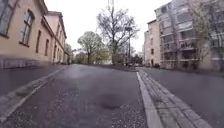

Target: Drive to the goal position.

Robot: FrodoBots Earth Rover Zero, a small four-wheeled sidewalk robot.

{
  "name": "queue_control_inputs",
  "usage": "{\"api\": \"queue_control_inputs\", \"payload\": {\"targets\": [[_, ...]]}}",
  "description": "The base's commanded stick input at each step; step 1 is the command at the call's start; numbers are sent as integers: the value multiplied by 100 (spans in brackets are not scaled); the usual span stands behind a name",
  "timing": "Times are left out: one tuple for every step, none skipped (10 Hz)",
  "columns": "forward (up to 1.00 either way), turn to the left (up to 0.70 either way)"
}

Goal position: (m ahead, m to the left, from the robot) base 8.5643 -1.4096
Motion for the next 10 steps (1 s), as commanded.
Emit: {"api": "queue_control_inputs", "payload": {"targets": [[85,0],[85,0],[85,0],[85,0],[85,0],[85,0],[85,0],[85,0],[85,0],[85,0]]}}
